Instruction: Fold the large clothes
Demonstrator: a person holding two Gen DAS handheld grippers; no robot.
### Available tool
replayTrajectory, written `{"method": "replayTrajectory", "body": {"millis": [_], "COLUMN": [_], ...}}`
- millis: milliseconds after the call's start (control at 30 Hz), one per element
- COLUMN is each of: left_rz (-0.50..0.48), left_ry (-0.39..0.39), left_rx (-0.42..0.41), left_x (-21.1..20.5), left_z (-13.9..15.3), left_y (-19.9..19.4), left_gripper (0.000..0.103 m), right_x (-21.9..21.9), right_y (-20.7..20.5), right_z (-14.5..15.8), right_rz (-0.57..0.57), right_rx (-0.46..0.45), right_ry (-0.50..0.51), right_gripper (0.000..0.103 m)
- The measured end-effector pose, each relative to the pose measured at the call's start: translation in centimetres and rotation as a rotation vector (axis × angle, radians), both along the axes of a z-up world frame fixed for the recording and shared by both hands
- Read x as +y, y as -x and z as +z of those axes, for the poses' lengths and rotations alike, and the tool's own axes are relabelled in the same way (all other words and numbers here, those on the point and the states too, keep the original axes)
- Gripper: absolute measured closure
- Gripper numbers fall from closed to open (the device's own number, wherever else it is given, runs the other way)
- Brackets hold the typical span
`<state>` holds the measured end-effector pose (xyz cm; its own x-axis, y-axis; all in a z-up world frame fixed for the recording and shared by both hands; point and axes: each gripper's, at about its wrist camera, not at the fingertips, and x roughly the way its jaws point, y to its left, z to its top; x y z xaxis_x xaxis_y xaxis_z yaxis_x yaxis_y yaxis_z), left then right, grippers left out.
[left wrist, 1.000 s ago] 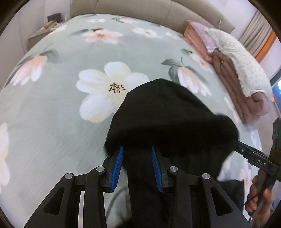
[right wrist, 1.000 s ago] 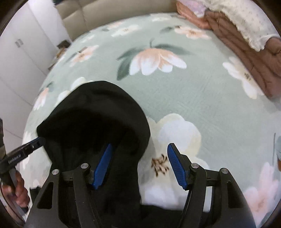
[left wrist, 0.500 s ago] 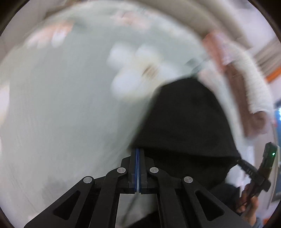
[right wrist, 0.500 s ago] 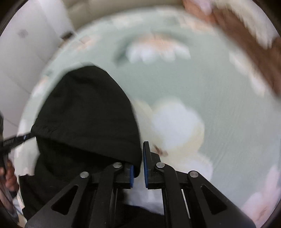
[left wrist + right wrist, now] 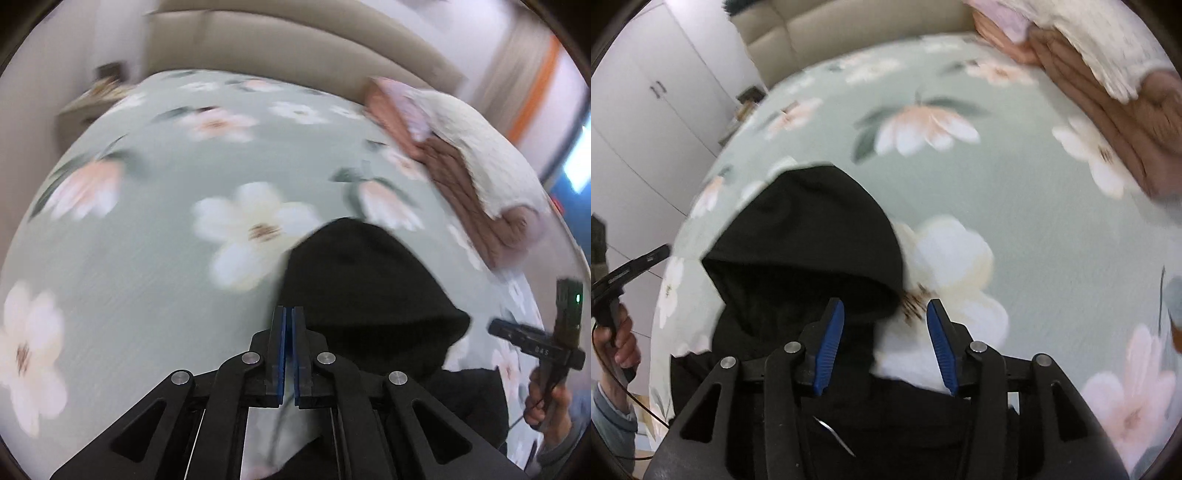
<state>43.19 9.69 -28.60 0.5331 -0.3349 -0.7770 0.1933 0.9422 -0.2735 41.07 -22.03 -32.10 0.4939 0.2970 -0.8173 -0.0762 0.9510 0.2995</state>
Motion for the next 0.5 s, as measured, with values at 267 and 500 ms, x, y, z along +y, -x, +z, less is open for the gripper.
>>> {"method": "replayTrajectory", "body": {"millis": [267, 500], "left_rz": [-0.070, 0.000], "left_ry": [0.001, 0.134], "left_rx": [0.191, 0.266], "left_x": [-4.5, -1.2], "left_z": [-7.9, -11.0], "left_y": [-4.0, -3.7], "left_gripper": [0.099, 0.100], "right_x": [3.0, 2.0], "right_y": [-3.8, -3.2], "right_z": [-6.9, -9.0], "right_rz": [0.017, 0.028], "right_rx": [0.116, 0.139], "right_ry": [0.008, -0.001], "right_gripper": [0.047, 0.049]}}
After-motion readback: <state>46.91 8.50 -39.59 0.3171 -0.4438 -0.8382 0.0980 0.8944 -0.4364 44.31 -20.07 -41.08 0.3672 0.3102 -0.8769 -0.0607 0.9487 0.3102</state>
